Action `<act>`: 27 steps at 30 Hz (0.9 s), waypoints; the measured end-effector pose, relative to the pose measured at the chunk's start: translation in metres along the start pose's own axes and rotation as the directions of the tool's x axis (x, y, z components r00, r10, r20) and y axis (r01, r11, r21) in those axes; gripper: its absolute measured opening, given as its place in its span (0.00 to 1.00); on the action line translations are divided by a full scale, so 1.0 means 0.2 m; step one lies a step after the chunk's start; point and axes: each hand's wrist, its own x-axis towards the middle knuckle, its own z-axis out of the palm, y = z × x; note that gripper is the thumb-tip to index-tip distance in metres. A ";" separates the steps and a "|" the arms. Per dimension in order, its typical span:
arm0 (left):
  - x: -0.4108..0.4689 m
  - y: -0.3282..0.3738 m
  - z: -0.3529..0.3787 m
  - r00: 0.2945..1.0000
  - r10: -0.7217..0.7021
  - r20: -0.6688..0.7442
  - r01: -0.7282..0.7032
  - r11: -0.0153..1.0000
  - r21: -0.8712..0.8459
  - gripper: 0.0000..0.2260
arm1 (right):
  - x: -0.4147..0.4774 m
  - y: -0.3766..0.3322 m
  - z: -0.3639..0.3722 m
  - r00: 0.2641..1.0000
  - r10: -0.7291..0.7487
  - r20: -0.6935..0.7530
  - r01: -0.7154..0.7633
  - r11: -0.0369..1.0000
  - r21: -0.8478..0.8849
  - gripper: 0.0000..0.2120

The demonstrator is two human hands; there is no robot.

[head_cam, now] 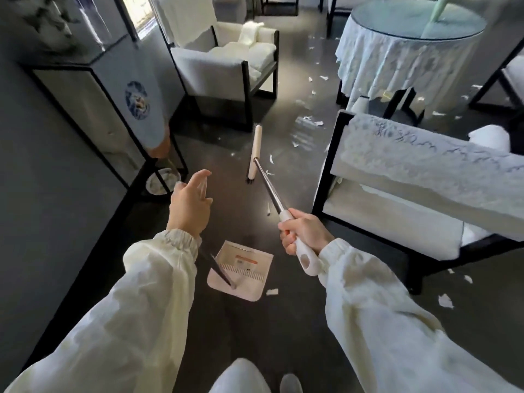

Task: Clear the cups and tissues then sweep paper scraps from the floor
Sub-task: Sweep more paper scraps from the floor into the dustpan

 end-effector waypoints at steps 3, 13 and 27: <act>0.37 0.02 0.05 0.999 0.047 -0.021 -0.048 0.999 -0.014 0.25 | 0.28 -0.22 0.04 0.999 -0.042 -0.033 0.042 0.999 0.007 0.18; 1.87 0.14 0.29 0.973 0.225 0.058 -0.219 0.971 -0.094 0.25 | 1.28 -1.02 0.27 0.992 -0.098 -0.084 0.109 0.985 0.134 0.10; 3.81 0.84 1.14 0.943 0.309 0.126 -0.302 0.951 -0.072 0.25 | 2.73 -2.44 -0.21 0.959 -0.182 -0.215 0.229 0.949 0.215 0.11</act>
